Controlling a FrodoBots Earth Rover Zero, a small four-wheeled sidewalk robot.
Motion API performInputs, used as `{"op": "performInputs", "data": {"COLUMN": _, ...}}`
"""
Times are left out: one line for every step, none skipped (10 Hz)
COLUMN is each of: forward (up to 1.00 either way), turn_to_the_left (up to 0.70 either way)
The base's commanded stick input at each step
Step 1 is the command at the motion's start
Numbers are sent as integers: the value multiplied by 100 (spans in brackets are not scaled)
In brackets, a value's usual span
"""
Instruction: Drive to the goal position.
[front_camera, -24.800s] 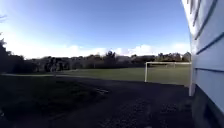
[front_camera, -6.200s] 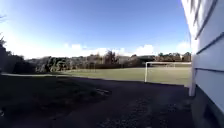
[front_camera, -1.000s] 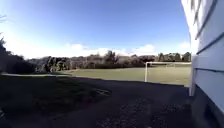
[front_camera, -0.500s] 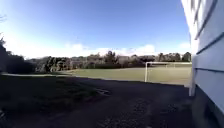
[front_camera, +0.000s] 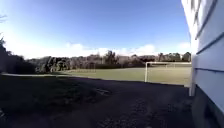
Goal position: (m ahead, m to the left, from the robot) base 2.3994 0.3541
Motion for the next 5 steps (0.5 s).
{"op": "performInputs", "data": {"forward": 4, "turn_to_the_left": 0}}
{"op": "performInputs", "data": {"forward": 4, "turn_to_the_left": 0}}
{"op": "performInputs", "data": {"forward": 4, "turn_to_the_left": 0}}
{"op": "performInputs", "data": {"forward": 4, "turn_to_the_left": 0}}
{"op": "performInputs", "data": {"forward": 4, "turn_to_the_left": 0}}
